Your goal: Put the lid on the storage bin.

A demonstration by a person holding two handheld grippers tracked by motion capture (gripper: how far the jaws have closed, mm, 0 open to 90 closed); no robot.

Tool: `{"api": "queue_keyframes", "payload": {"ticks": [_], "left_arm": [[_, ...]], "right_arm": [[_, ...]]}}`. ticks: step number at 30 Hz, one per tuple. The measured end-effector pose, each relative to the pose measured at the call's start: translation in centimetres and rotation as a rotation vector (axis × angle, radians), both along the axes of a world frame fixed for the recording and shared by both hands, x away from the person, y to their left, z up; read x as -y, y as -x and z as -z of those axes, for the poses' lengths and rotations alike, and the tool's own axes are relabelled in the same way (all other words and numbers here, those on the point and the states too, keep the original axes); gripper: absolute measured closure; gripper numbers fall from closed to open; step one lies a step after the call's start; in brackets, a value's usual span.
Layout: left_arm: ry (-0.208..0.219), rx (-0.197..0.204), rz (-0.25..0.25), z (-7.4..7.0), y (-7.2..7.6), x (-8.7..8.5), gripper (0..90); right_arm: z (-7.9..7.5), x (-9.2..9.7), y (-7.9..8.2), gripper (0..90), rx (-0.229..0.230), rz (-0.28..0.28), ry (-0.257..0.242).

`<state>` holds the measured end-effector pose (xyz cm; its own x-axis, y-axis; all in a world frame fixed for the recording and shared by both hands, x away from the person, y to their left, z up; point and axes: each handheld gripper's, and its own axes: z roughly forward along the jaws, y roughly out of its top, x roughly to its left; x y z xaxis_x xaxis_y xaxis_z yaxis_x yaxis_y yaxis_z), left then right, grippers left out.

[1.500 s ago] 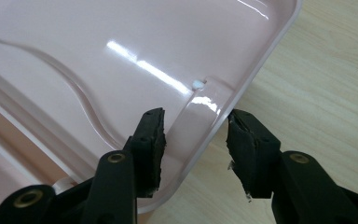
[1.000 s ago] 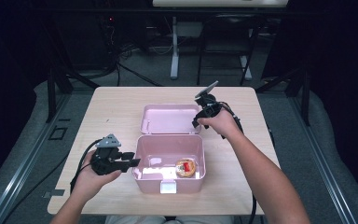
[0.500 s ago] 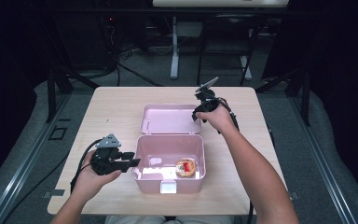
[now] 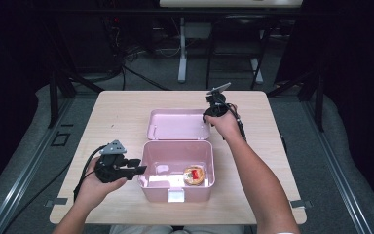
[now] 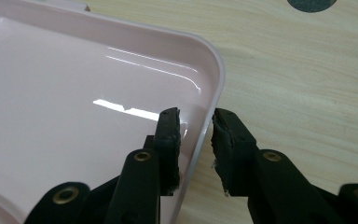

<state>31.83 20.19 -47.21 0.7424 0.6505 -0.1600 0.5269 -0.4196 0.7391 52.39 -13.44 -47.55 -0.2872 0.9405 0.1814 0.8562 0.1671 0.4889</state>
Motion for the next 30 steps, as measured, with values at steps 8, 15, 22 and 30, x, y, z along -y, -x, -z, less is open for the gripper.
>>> {"api": "queue_keyframes", "payload": {"ticks": [8,15,22,30], "left_arm": [[0.0,0.001,0.0,0.01,0.0,-0.01,60.8],[0.001,0.001,0.001,0.01,-0.01,-0.01,60.8],[0.001,-0.001,0.001,0.0,-0.01,0.0,60.8],[-0.001,-0.001,0.002,-0.01,0.0,-0.02,60.8]], "right_arm": [[0.4,-0.19,-0.15,73.8,0.019,0.026,-0.003],[0.41,-0.07,-0.24,78.8,0.014,0.053,-0.014],[0.12,-0.1,-0.11,80.2,0.019,0.07,-0.019],[-0.45,-0.18,0.23,81.4,0.054,0.077,-0.024]]}}
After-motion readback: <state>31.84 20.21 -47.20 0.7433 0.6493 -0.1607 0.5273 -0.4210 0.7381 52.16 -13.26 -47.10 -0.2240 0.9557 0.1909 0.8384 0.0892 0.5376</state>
